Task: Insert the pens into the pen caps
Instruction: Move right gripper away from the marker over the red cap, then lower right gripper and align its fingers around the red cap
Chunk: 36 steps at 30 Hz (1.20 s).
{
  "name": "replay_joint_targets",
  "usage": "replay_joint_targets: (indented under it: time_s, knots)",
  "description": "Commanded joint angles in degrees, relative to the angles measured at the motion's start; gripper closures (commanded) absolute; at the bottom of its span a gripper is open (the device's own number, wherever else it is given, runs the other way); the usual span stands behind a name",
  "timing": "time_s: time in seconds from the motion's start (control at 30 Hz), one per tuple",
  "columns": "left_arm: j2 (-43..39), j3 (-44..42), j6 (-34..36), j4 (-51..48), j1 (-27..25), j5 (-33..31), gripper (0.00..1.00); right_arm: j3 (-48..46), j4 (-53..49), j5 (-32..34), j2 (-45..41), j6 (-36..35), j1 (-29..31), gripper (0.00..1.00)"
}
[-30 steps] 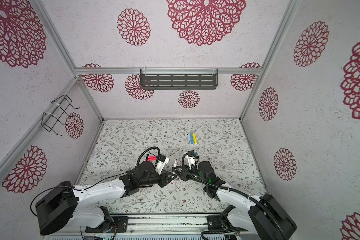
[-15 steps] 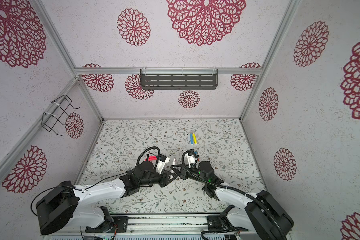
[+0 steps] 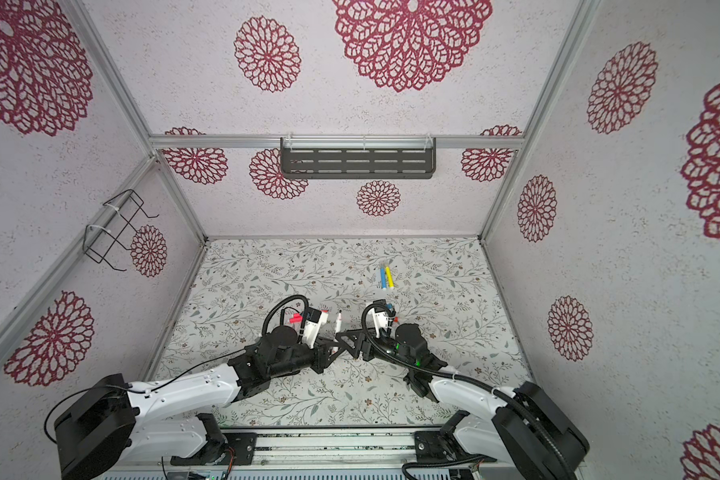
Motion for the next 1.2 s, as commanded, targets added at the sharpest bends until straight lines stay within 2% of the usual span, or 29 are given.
replay_joint_targets:
  time_s: [0.0,0.07,0.1,0.2,0.3,0.67,0.9,1.17]
  knots:
    - [-1.47,-0.86,0.77,-0.66,0.31,-2.43,1.00,6.96,-21.67,11.65,-5.92,-7.39,-0.48,0.29]
    - [-2.07,-1.08,0.34,-1.55,0.31,-2.38,1.00,10.49,-32.61,17.34,-7.29,-9.48,-2.55,0.26]
    - [-2.43,-1.21,0.57,-1.96,0.23,-2.47,1.00,11.77,-36.71,17.91,-7.45,-10.03,-4.72,0.25]
    - [-3.65,-1.52,1.44,-2.62,-0.13,-3.02,1.00,14.47,-43.41,15.89,-5.11,-11.23,-11.90,0.25]
    - [-5.08,-1.61,1.96,-3.62,-0.46,-3.77,1.00,17.77,-47.55,16.24,-1.05,-15.20,-13.61,0.24]
    - [-8.96,-2.29,2.50,-5.73,-1.16,-5.00,1.00,30.95,-54.29,18.59,16.57,-24.67,-17.60,0.25]
    - [-11.20,-3.23,2.10,-6.60,-1.56,-5.69,1.00,35.46,-54.69,17.65,25.29,-25.91,-18.82,0.28]
    - [-13.93,-4.51,1.87,-7.83,-1.63,-6.84,1.00,35.12,-53.05,20.38,28.86,-24.22,-19.16,0.29]
